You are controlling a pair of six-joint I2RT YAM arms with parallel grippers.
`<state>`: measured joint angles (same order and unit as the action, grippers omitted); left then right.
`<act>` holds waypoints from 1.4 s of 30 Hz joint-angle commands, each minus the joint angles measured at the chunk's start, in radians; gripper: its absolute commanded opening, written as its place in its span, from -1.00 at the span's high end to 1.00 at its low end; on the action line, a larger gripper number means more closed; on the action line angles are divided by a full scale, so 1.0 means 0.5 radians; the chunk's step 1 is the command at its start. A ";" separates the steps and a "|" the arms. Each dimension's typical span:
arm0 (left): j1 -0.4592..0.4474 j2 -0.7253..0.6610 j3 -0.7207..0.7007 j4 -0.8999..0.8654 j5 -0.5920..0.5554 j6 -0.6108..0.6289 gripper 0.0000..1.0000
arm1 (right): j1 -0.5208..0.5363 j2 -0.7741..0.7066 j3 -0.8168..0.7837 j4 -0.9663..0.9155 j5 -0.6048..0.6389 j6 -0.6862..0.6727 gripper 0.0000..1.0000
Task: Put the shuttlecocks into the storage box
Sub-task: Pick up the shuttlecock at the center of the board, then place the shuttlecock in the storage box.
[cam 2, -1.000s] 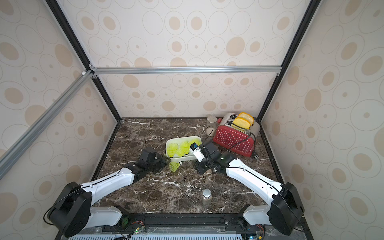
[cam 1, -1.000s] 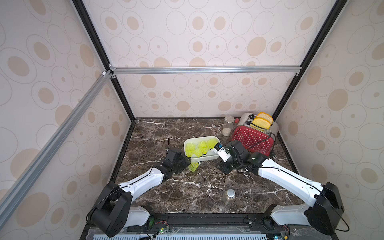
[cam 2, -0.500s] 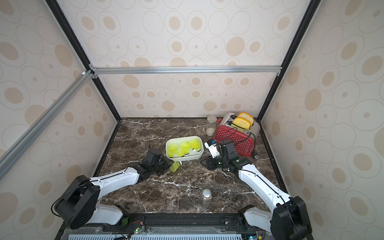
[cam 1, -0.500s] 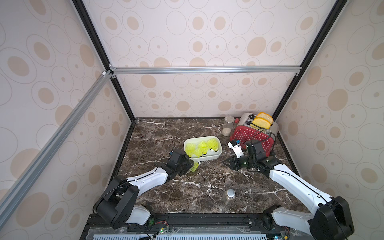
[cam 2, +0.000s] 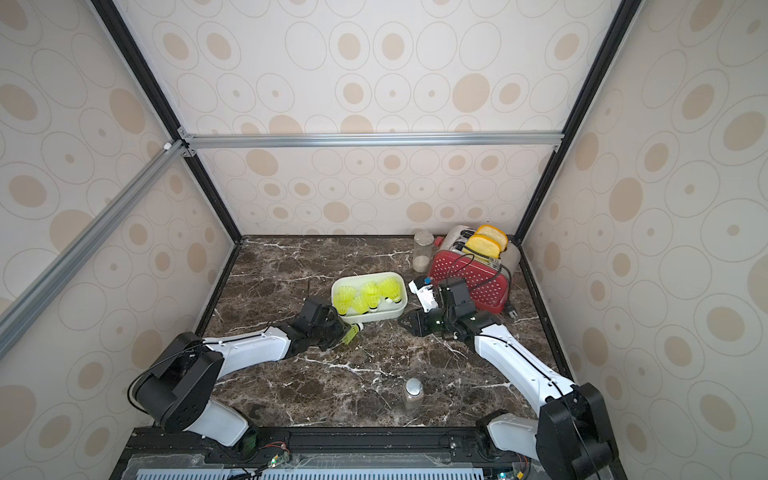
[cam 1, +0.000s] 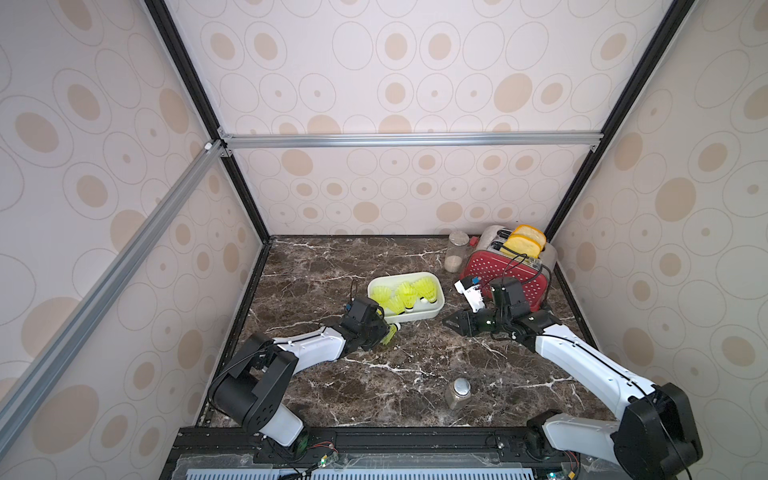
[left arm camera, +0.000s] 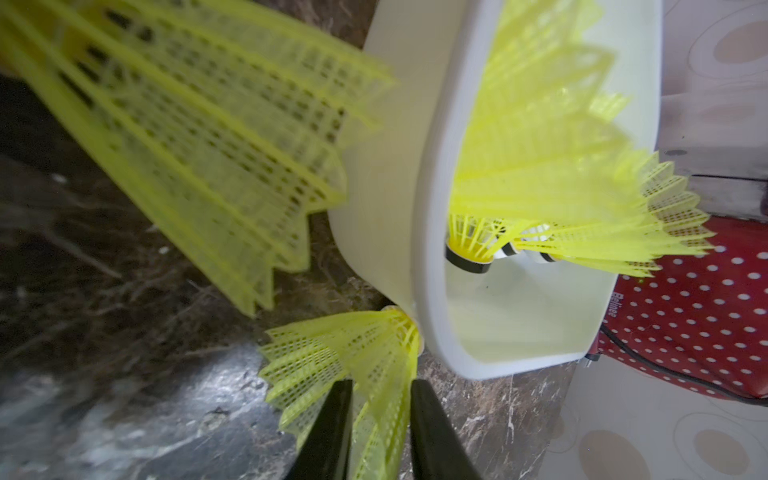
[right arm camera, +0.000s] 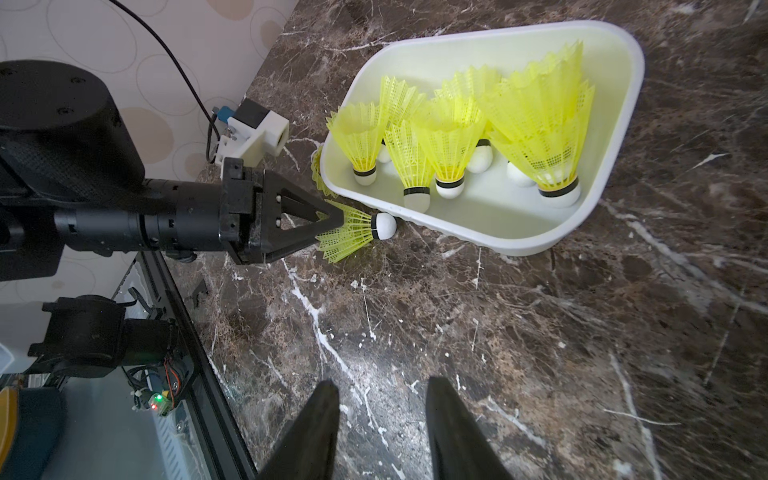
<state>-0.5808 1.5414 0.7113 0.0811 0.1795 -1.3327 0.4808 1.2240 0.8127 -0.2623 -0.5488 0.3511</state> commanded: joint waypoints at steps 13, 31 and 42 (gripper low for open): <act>-0.010 -0.242 0.702 -1.555 -0.016 0.749 1.00 | 0.040 0.099 0.367 -0.441 0.096 -0.282 0.27; 0.041 0.877 2.728 -3.106 -0.604 2.200 1.00 | 0.156 0.074 0.550 -0.643 0.165 -0.356 0.29; 0.063 1.345 3.302 -3.079 -0.612 2.494 1.00 | 0.168 0.090 0.544 -0.637 0.209 -0.358 0.29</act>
<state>-0.5571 2.1742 2.2990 -1.4200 -0.1364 -0.1490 0.5598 1.2751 1.0668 -0.5701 -0.4644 0.1822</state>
